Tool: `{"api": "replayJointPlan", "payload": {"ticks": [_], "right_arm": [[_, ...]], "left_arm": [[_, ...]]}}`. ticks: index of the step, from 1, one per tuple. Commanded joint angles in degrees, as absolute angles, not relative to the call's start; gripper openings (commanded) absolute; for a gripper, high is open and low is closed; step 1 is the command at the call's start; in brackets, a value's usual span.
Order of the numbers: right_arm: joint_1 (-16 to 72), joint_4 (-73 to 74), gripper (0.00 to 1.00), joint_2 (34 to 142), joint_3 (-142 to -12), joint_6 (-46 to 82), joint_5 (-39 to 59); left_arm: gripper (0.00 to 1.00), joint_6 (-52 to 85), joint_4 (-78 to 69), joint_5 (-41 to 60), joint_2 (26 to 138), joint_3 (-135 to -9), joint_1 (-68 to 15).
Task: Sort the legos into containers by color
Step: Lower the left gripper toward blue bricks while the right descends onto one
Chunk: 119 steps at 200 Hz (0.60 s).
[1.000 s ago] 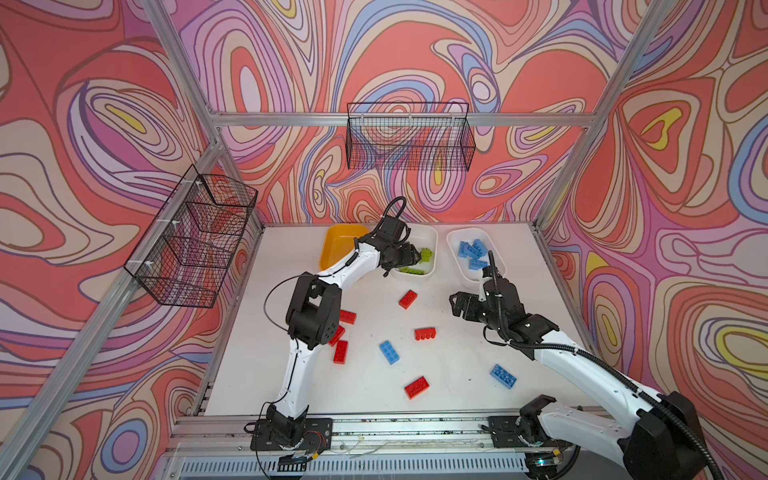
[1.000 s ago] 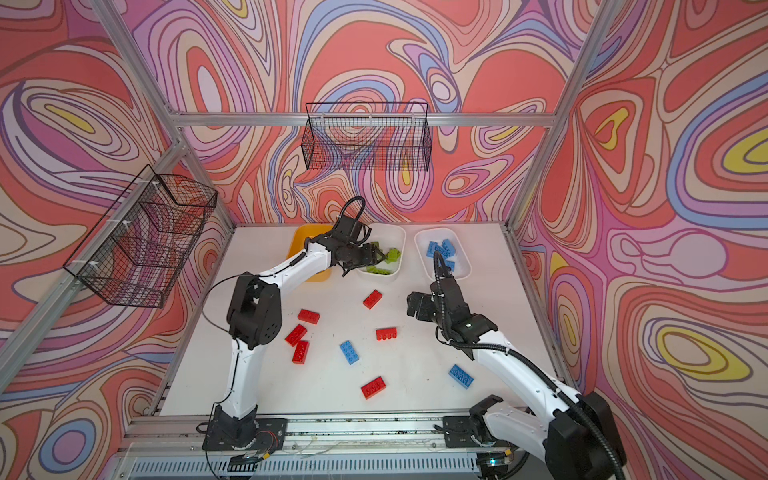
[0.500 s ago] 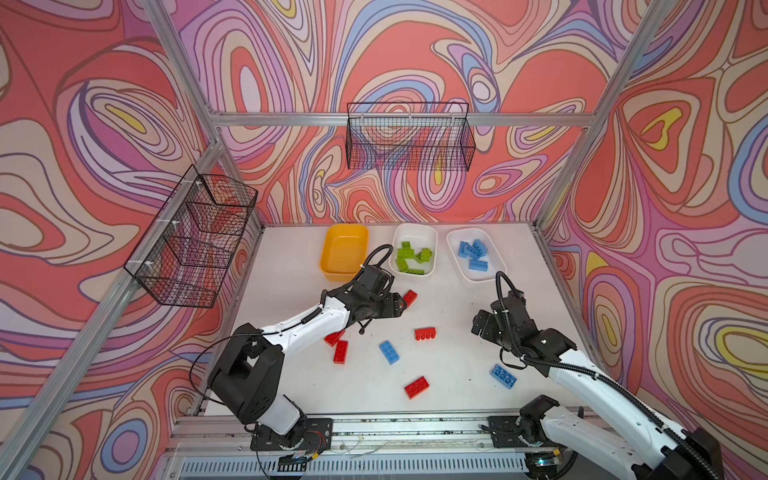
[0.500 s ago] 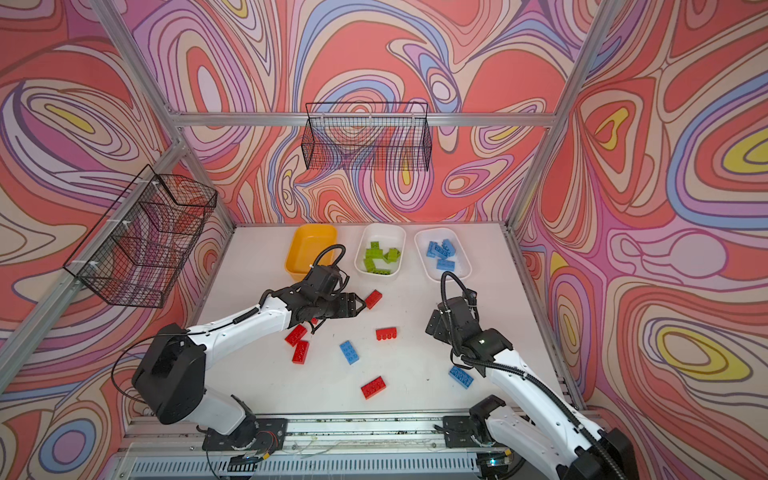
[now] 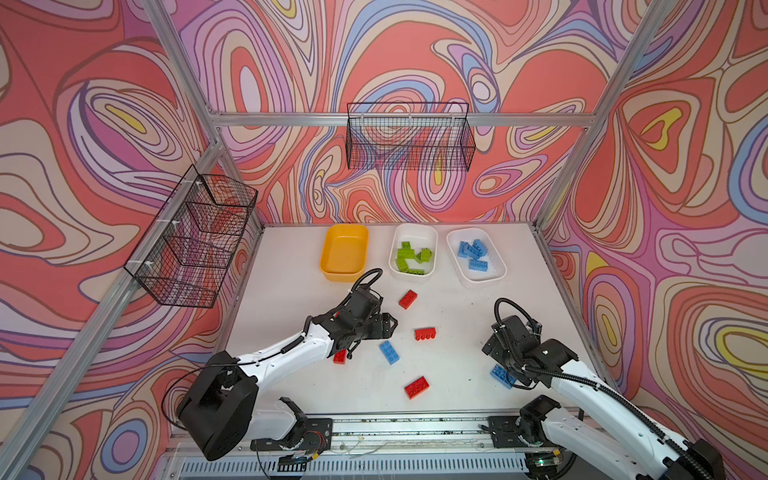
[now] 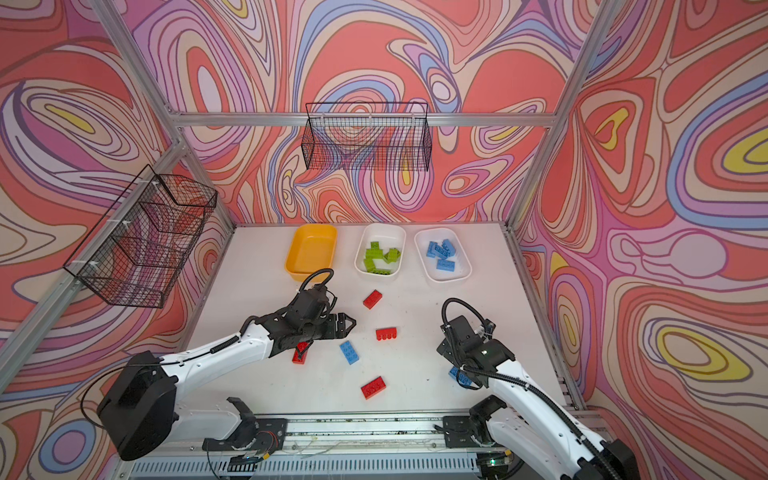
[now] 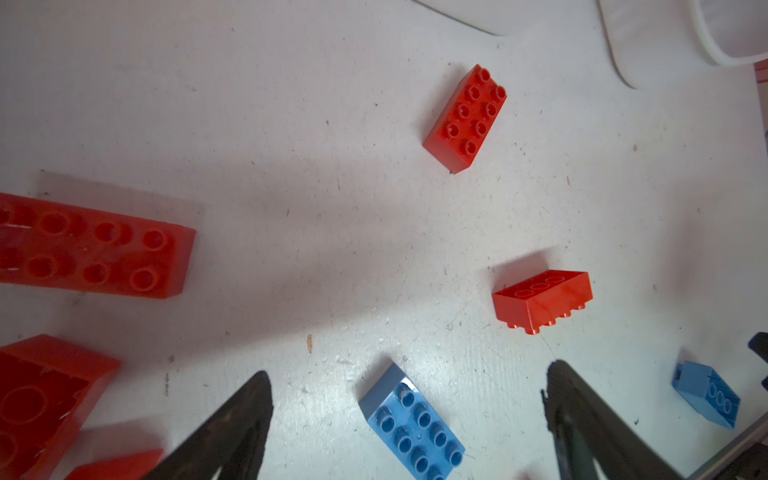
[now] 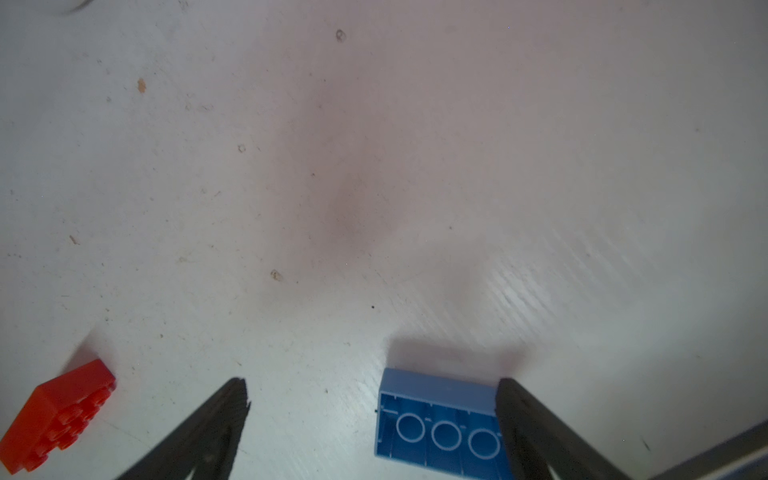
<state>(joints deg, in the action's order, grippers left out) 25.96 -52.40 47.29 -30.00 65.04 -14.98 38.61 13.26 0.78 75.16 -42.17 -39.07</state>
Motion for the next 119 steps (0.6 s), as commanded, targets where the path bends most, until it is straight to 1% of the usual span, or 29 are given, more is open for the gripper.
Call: {"api": "replayJointPlan", "payload": {"ticks": [1, 7, 69, 119], "right_arm": [[26.2, -56.8, 0.98, 46.1, -30.0, 70.1, -15.2], [26.2, -57.7, 0.98, 46.5, -30.5, 70.4, -15.8], [26.2, -57.6, 0.98, 53.5, -31.8, 69.9, -14.7], [26.1, -57.8, 0.98, 55.8, -32.1, 70.1, -13.0]], "left_arm": [[0.99, 37.2, 12.3, -1.1, 73.3, -40.8, -39.2], [1.00, 36.8, 12.4, -1.2, 73.0, -40.7, -39.2], [1.00, 36.6, 10.8, -0.3, 72.1, -38.8, -39.2], [1.00, 36.2, 10.7, 1.0, 72.0, -38.1, -39.2]]}}
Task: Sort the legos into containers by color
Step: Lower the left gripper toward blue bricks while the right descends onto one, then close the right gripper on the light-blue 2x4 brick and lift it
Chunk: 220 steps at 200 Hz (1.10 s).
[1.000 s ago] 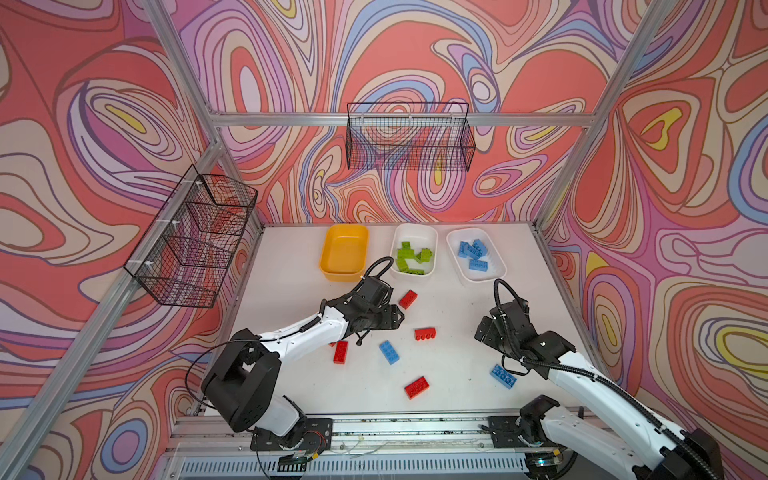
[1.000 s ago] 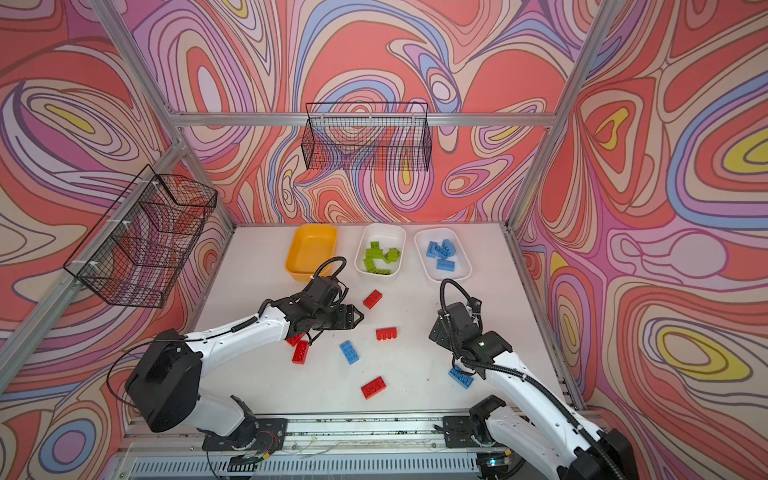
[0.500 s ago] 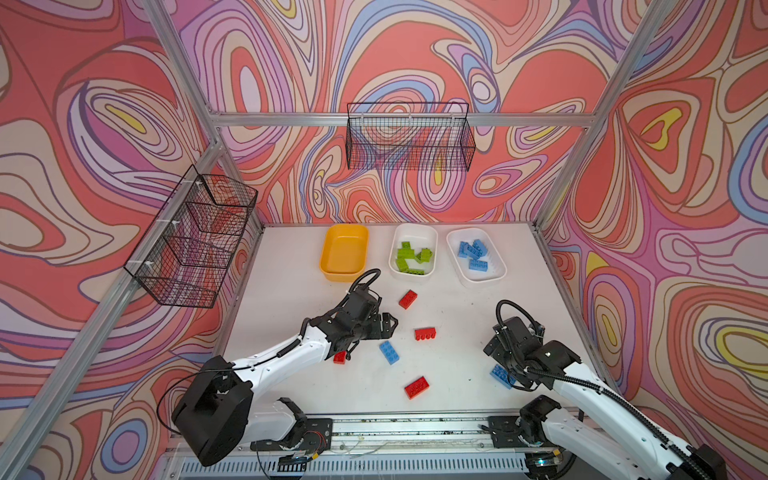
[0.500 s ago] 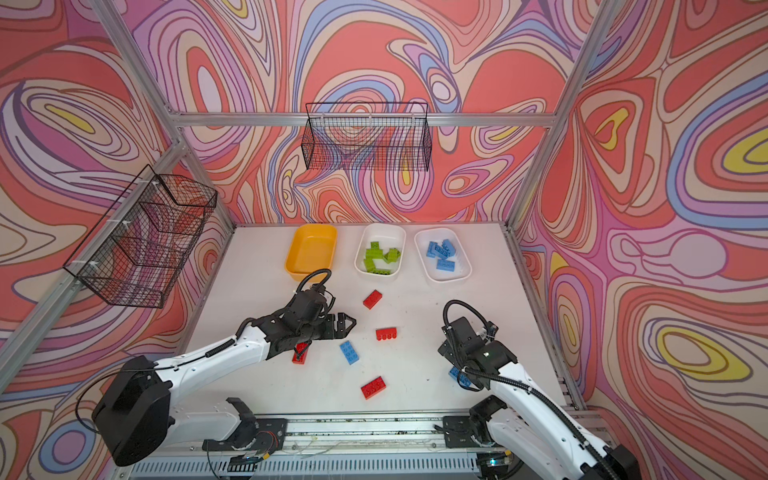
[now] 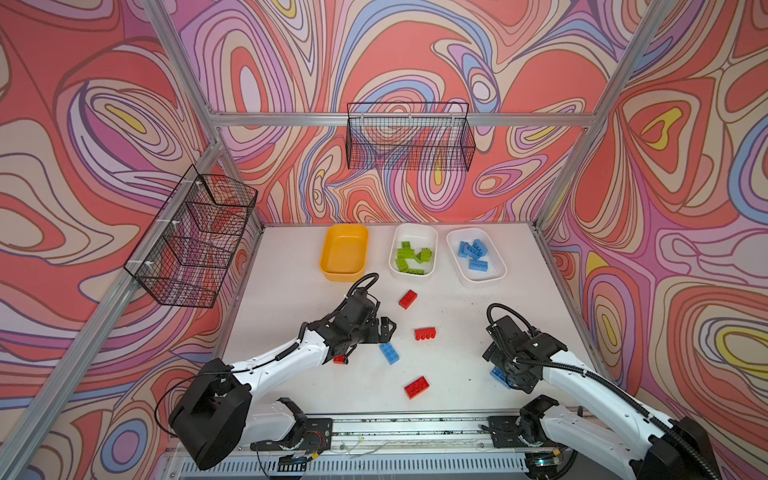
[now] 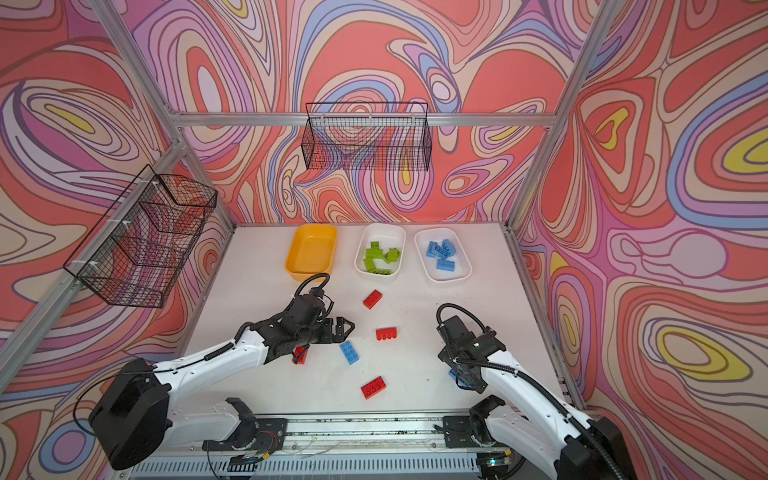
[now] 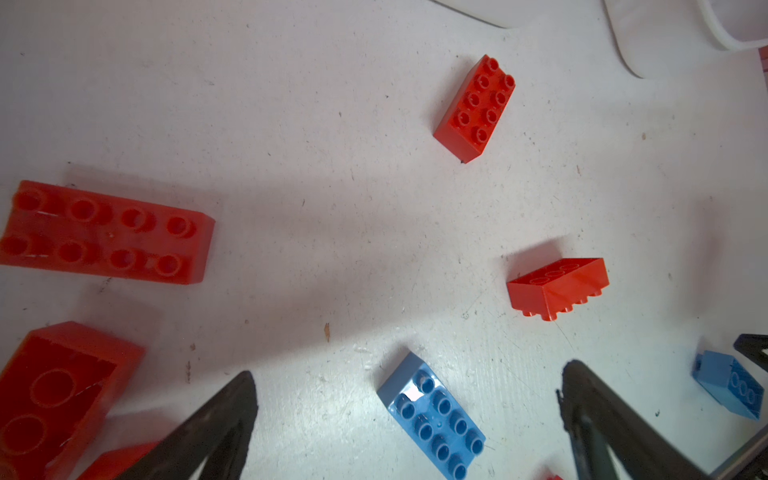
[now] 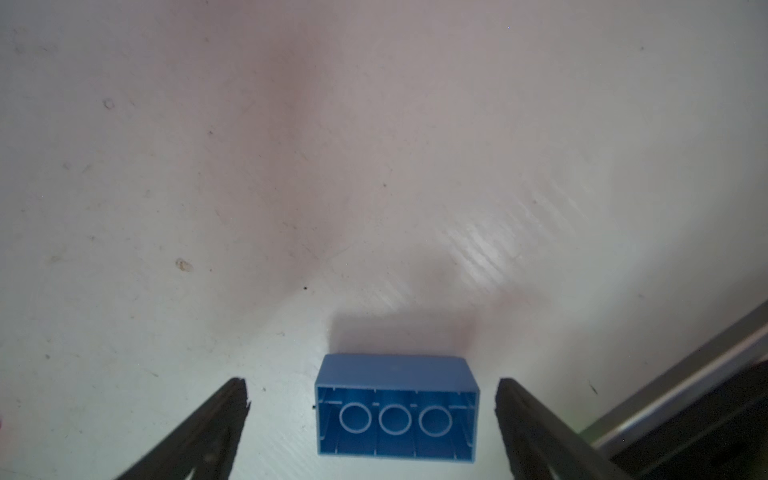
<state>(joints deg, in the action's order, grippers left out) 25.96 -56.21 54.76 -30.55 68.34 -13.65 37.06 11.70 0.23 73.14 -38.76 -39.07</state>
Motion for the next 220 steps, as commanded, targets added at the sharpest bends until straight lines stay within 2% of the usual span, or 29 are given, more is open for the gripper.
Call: {"api": "replayJointPlan", "payload": {"ticks": [1, 141, 163, 177, 220], "right_arm": [[26.1, -57.8, 0.98, 55.9, -32.1, 70.0, -13.0], [26.2, -48.5, 0.98, 62.7, -29.4, 67.2, -8.8], [26.2, -46.9, 0.85, 63.9, -29.7, 65.5, -8.4], [26.2, -46.1, 0.81, 64.5, -29.9, 64.4, -8.5], [26.5, -43.0, 0.80, 67.0, -30.0, 61.4, -6.3]], "left_arm": [[1.00, 36.2, 10.7, 1.0, 72.0, -38.1, -39.2], [1.00, 36.1, 13.3, 0.0, 69.9, -37.6, -39.2], [1.00, 36.2, 13.9, 0.1, 69.9, -37.7, -39.2], [1.00, 36.4, 14.3, 0.0, 69.8, -37.7, -39.2], [1.00, 36.9, 16.7, -1.3, 68.6, -37.0, -39.2]]}}
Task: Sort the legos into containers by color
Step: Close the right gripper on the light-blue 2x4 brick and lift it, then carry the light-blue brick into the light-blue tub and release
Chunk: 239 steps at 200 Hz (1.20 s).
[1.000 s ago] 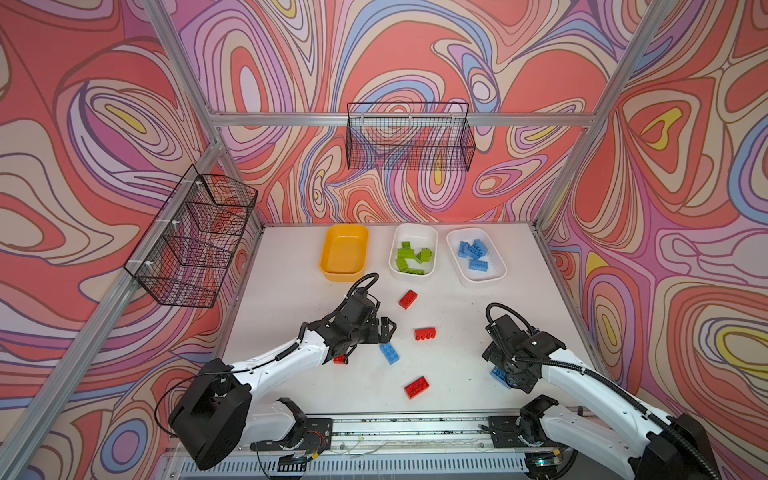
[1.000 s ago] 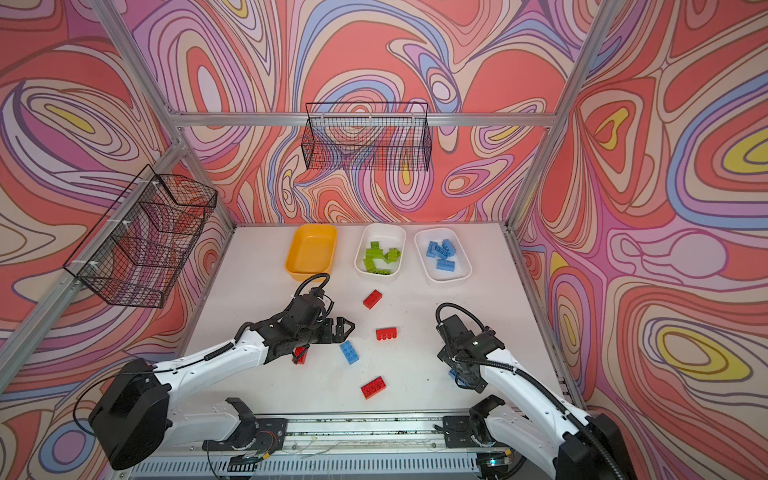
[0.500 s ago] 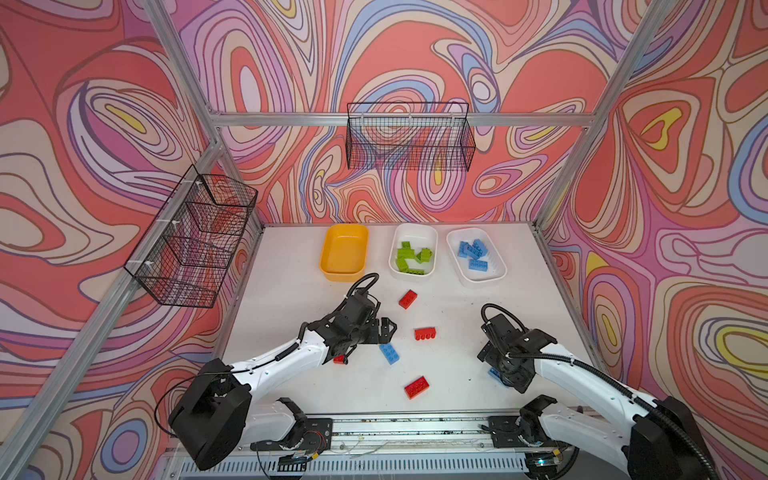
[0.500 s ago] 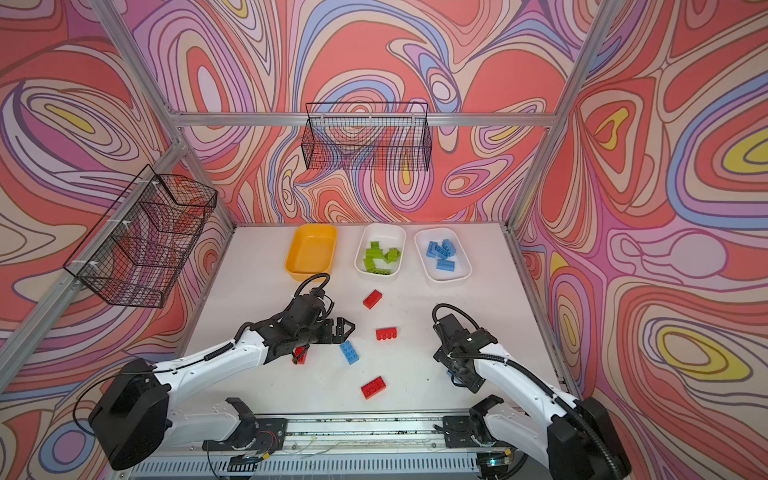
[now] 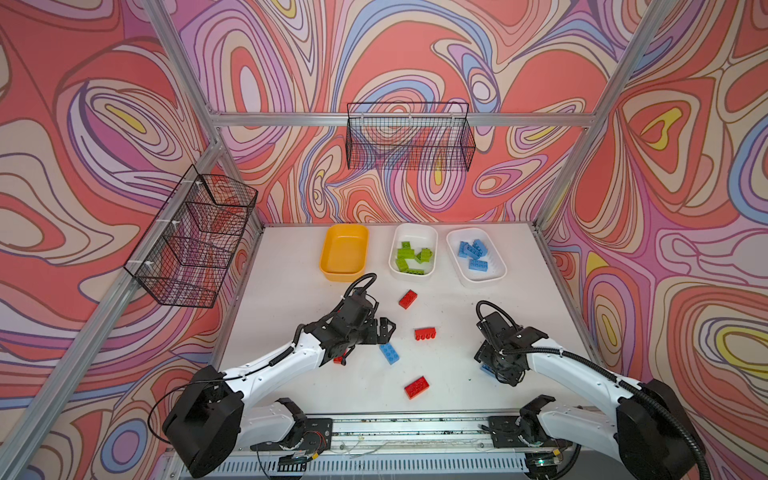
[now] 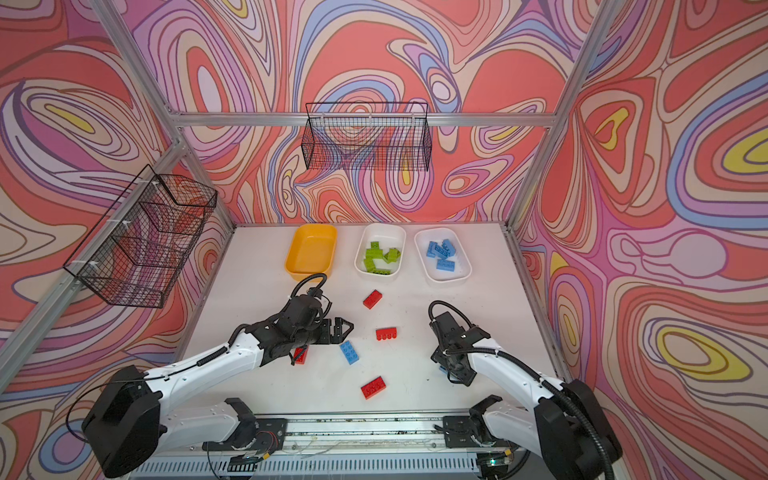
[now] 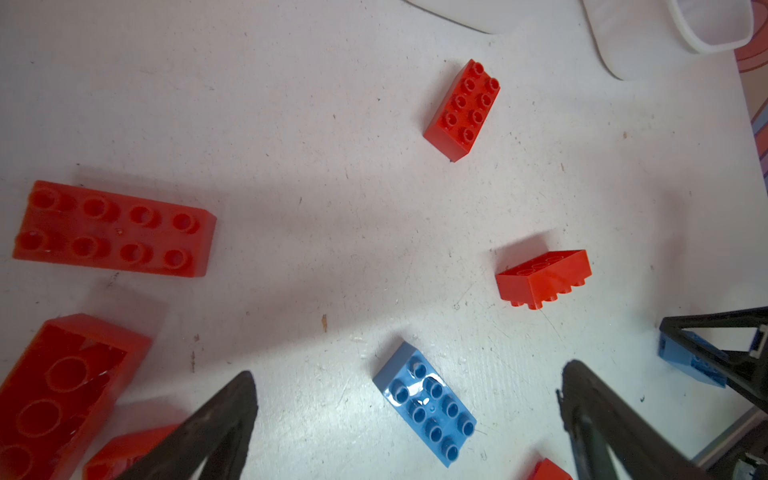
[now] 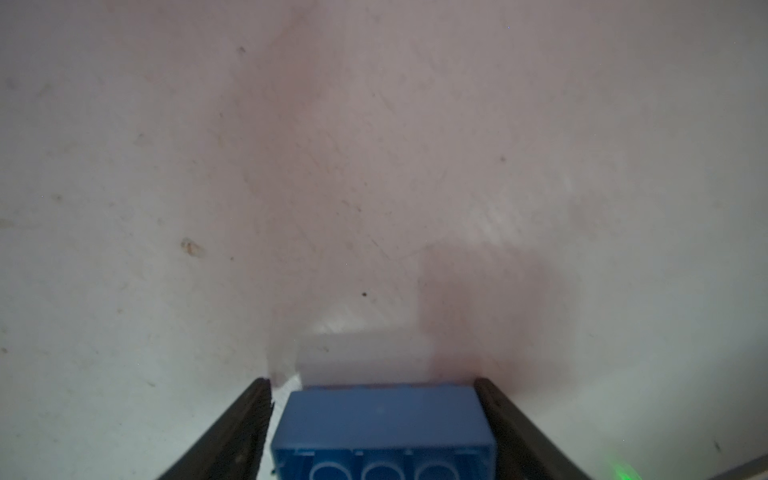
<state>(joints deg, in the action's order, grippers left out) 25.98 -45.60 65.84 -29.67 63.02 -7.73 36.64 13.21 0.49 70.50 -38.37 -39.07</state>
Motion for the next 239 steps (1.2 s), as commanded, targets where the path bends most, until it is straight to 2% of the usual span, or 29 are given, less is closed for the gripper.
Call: {"api": "replayJointPlan", "payload": {"ticks": [1, 29, 39, 61, 93, 119, 146, 181, 239], "right_arm": [[26.5, -42.9, 0.80, 67.0, -30.0, 61.4, -6.3], [28.7, -41.8, 0.79, 68.5, -30.7, 60.9, -6.8], [29.3, -41.6, 0.76, 69.2, -31.1, 60.7, -7.1], [30.5, -40.3, 0.63, 70.3, -31.7, 59.9, -7.1], [30.8, -37.8, 0.55, 70.4, -32.4, 58.8, -6.7], [30.8, -35.8, 0.54, 71.8, -36.2, 56.1, -7.2], [30.4, -34.6, 0.53, 77.2, -45.6, 50.0, -9.9], [27.5, -32.9, 0.51, 89.3, -62.0, 39.9, -12.2], [17.4, -26.6, 0.51, 104.2, -80.8, 30.2, -14.3]], "left_arm": [[1.00, 37.0, 16.8, -1.3, 68.5, -37.0, -39.2], [1.00, 37.7, 18.0, -2.4, 66.7, -36.0, -39.2], [1.00, 37.9, 18.4, -2.7, 66.1, -35.8, -39.2], [1.00, 38.4, 19.5, -3.3, 64.8, -35.7, -39.2], [1.00, 38.7, 20.9, -4.5, 63.3, -35.7, -39.2], [1.00, 38.7, 22.1, -4.5, 62.7, -36.5, -39.2], [1.00, 38.5, 22.7, -3.8, 63.2, -37.7, -39.2], [1.00, 38.8, 24.4, -3.5, 64.3, -39.7, -39.2], [1.00, 41.6, 26.4, -3.8, 65.0, -40.6, -39.6]]}}
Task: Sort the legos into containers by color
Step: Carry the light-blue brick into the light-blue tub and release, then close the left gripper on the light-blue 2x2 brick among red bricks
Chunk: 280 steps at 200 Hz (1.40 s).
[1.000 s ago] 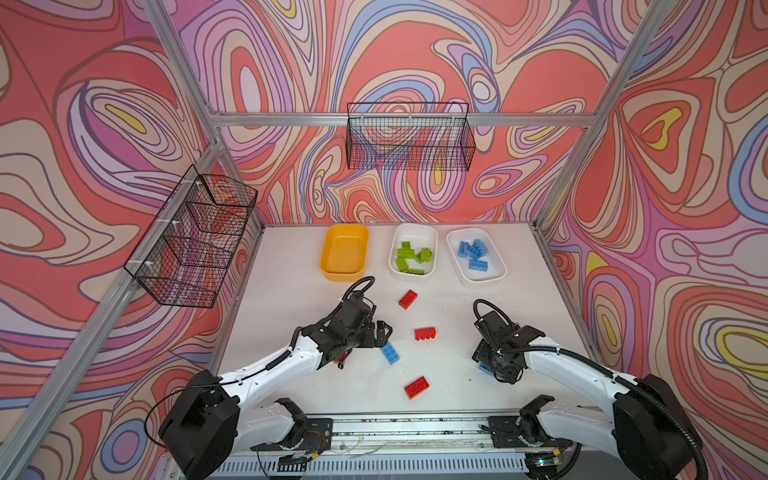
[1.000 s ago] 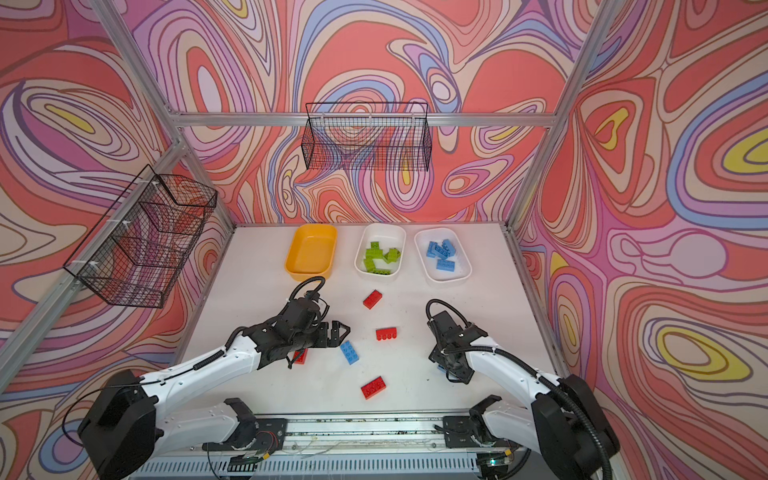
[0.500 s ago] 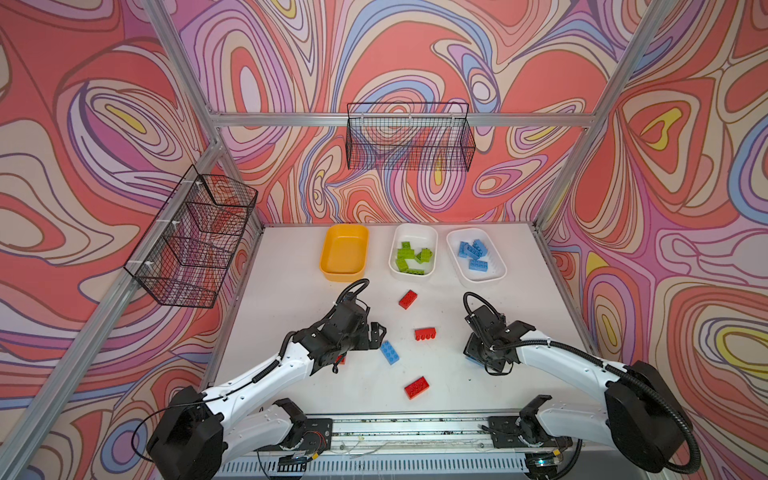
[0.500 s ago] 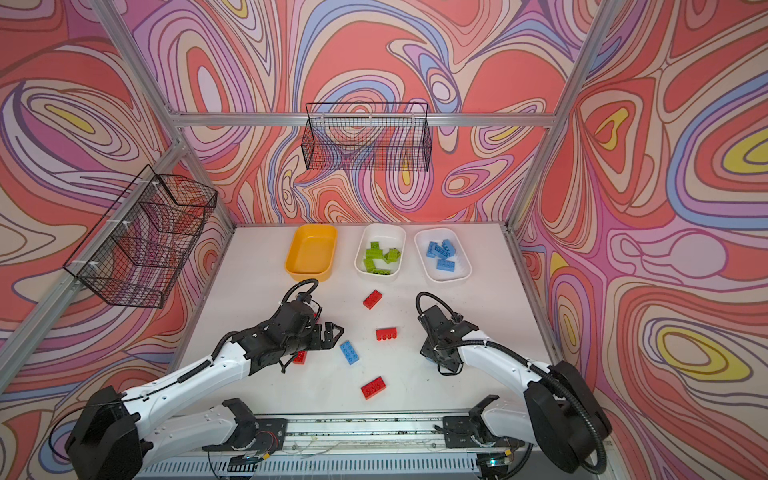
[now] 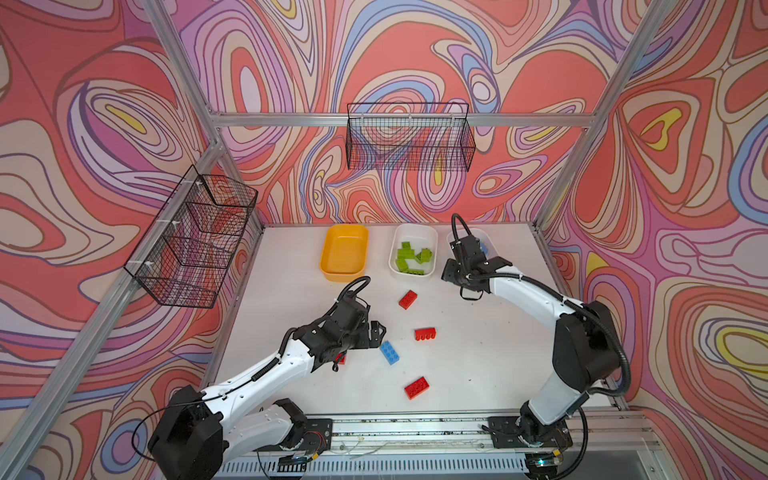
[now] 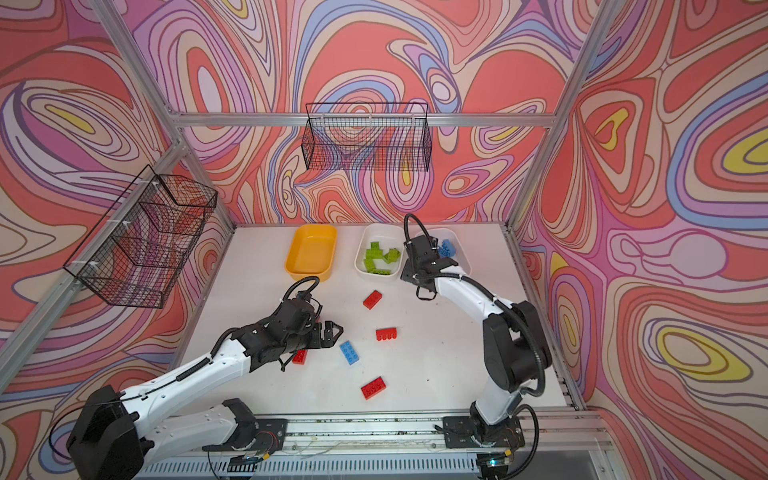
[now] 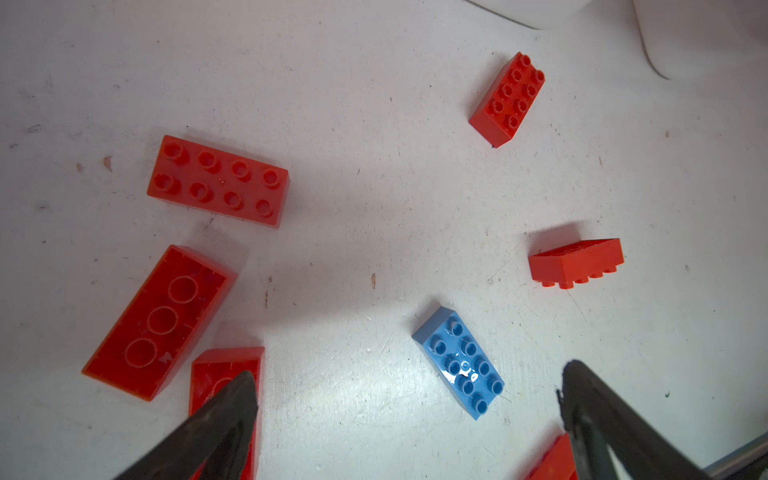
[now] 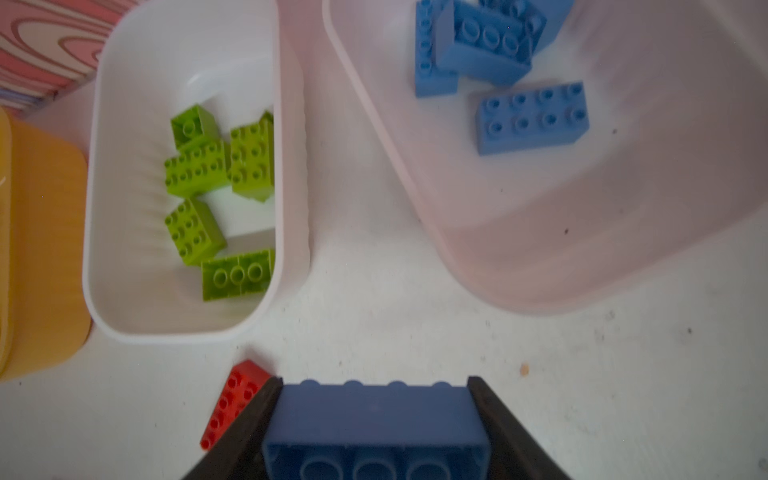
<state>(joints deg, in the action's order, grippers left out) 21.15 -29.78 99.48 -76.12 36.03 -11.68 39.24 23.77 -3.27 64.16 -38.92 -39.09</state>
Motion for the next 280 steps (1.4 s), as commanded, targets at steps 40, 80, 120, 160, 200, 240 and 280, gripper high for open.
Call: {"api": "replayJointPlan", "payload": {"ticks": [40, 80, 120, 160, 200, 240, 280], "right_arm": [[11.4, -23.0, 0.51, 113.7, -87.5, 28.0, -12.9], [8.0, -20.3, 0.63, 119.9, -91.5, 27.0, -10.6], [7.7, -20.1, 0.97, 116.6, -91.1, 24.8, -9.2], [8.0, -19.3, 0.98, 103.2, -81.3, 25.8, -3.8], [10.0, -18.8, 0.98, 87.9, -66.7, 26.5, -0.1], [11.2, -17.5, 0.98, 75.8, -53.9, 28.0, 3.5], [11.2, -16.8, 0.98, 70.1, -49.0, 28.2, 5.2]], "left_arm": [[1.00, 45.5, 25.7, -2.8, 68.2, -42.6, -42.4], [1.00, 49.3, 27.1, -4.8, 70.6, -44.5, -46.9], [1.00, 53.1, 27.0, -7.0, 72.2, -44.4, -50.3], [1.00, 55.6, 23.7, -6.6, 77.9, -44.9, -53.1], [0.93, 57.5, 21.8, -6.1, 84.4, -45.8, -53.5], [0.84, 56.7, 25.7, -8.3, 89.2, -50.1, -53.5], [0.75, 56.1, 30.9, -9.4, 93.8, -54.5, -53.6]]}}
